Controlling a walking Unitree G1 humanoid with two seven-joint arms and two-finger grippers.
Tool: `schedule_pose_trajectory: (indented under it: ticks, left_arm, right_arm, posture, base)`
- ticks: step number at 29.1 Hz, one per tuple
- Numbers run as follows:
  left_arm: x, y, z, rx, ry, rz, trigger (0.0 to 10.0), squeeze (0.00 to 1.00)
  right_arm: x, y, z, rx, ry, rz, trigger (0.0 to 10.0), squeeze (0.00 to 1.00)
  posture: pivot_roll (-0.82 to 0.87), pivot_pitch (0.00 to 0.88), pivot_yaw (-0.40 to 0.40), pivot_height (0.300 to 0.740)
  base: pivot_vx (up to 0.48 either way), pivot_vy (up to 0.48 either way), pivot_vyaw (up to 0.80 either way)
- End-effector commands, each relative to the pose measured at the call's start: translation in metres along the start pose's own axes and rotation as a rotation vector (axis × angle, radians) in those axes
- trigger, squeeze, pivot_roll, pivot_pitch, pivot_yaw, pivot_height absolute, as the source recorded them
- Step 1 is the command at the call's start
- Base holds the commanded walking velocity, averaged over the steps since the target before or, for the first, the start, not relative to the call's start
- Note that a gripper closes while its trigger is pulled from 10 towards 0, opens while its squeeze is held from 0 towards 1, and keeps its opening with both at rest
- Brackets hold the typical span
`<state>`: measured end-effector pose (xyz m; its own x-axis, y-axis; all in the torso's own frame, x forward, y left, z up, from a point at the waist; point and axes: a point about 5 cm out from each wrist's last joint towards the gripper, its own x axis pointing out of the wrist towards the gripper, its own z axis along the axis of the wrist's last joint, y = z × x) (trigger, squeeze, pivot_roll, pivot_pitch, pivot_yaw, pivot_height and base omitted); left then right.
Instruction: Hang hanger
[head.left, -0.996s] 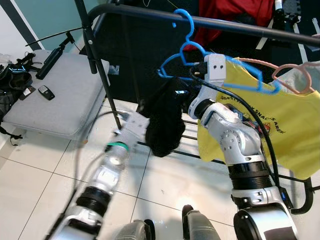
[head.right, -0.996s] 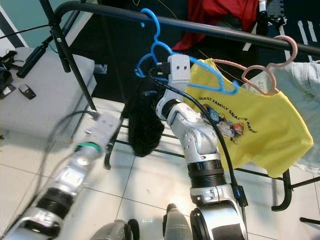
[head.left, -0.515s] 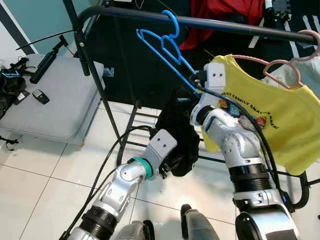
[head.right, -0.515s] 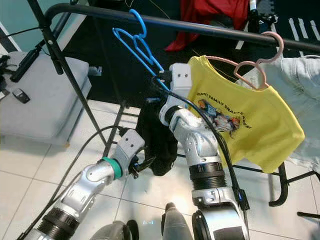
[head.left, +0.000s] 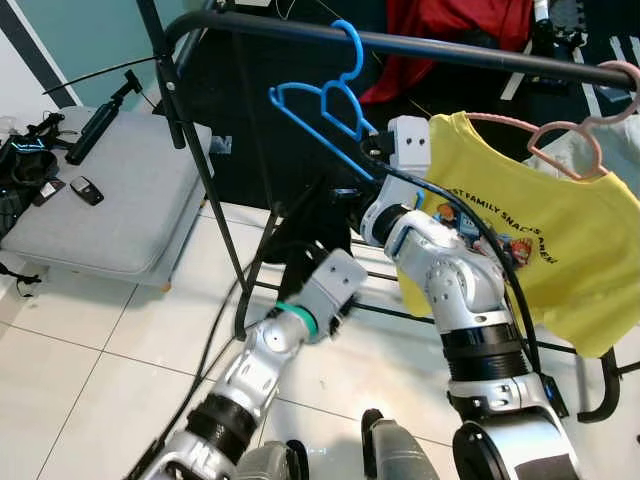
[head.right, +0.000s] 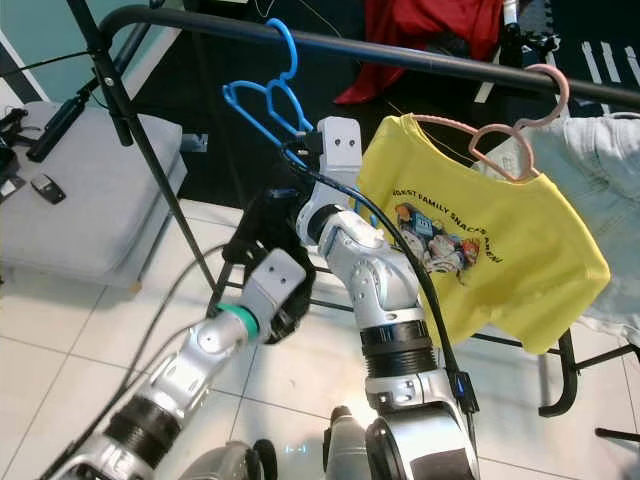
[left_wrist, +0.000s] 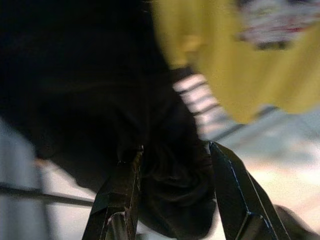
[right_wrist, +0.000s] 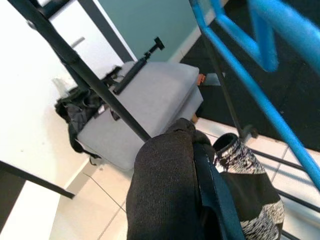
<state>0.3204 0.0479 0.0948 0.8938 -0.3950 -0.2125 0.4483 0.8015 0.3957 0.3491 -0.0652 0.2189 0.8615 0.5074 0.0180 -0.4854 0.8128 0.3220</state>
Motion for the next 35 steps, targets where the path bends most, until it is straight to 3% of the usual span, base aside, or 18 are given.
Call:
schedule_pose_trajectory:
  ticks: [1, 6, 16, 20, 24, 28, 29, 30, 31, 32, 33, 35]
  left_arm:
    - [0.000, 0.004, -0.010, 0.018, 0.041, 0.071, 10.0, 0.00]
    - [0.003, 0.018, -0.015, 0.004, 0.079, 0.191, 10.0, 0.00]
    - [0.007, 0.018, -0.024, 0.013, 0.125, 0.259, 10.0, 0.00]
    - [0.007, 0.018, -0.028, 0.006, 0.139, 0.257, 10.0, 0.00]
    - [0.006, 0.000, -0.041, -0.111, 0.208, 0.139, 10.0, 0.00]
    - [0.006, -0.005, -0.042, -0.135, 0.214, 0.111, 10.0, 0.00]
    - [0.006, -0.007, -0.044, -0.149, 0.228, 0.103, 6.7, 0.00]
    - [0.006, -0.007, -0.044, -0.149, 0.228, 0.103, 6.7, 0.00]
    - [0.005, -0.008, -0.046, -0.154, 0.236, 0.099, 3.3, 0.00]
    - [0.005, -0.008, -0.046, -0.154, 0.236, 0.099, 3.3, 0.00]
    - [0.006, -0.006, -0.048, -0.163, 0.241, 0.114, 0.0, 0.00]
    - [0.006, -0.001, -0.050, -0.160, 0.243, 0.143, 0.0, 0.00]
  right_arm:
    - [0.001, 0.010, 0.009, 0.000, -0.027, 0.041, 0.0, 0.00]
    - [-0.001, 0.020, 0.017, 0.008, -0.051, 0.075, 0.0, 0.00]
    - [-0.003, 0.031, 0.018, 0.025, -0.047, 0.119, 0.0, 0.00]
    - [-0.004, 0.033, 0.018, 0.032, -0.044, 0.124, 0.0, 0.00]
    - [-0.006, 0.038, 0.029, 0.065, -0.074, 0.153, 0.0, 0.00]
    - [-0.007, 0.040, 0.032, 0.072, -0.084, 0.161, 0.0, 0.00]
    - [-0.008, 0.043, 0.037, 0.081, -0.100, 0.177, 0.0, 0.00]
    - [-0.008, 0.043, 0.037, 0.081, -0.100, 0.177, 0.0, 0.00]
    - [-0.009, 0.045, 0.042, 0.086, -0.112, 0.191, 0.0, 0.00]
    - [-0.009, 0.045, 0.042, 0.086, -0.112, 0.191, 0.0, 0.00]
    - [-0.011, 0.048, 0.047, 0.090, -0.127, 0.208, 0.0, 0.00]
    - [-0.013, 0.049, 0.050, 0.090, -0.136, 0.216, 0.0, 0.00]
  posture:
    - [-0.16, 0.145, 0.055, 0.740]
    - [-0.16, 0.145, 0.053, 0.740]
    - [-0.16, 0.146, 0.048, 0.740]
    - [-0.16, 0.147, 0.048, 0.740]
    - [-0.17, 0.145, 0.049, 0.740]
    - [-0.17, 0.145, 0.049, 0.740]
    - [-0.17, 0.145, 0.049, 0.740]
    - [-0.17, 0.145, 0.049, 0.740]
    - [-0.18, 0.145, 0.048, 0.740]
    - [-0.18, 0.145, 0.048, 0.740]
    - [-0.18, 0.143, 0.048, 0.740]
    - [-0.17, 0.142, 0.047, 0.740]
  base:
    - [0.000, 0.000, 0.00]
    - [0.000, 0.000, 0.00]
    - [0.000, 0.000, 0.00]
    - [0.000, 0.000, 0.00]
    - [0.000, 0.000, 0.00]
    - [0.000, 0.000, 0.00]
    - [0.000, 0.000, 0.00]
    - [0.000, 0.000, 0.00]
    - [0.000, 0.000, 0.00]
    - [0.000, 0.000, 0.00]
    - [0.000, 0.000, 0.00]
    - [0.000, 0.000, 0.00]
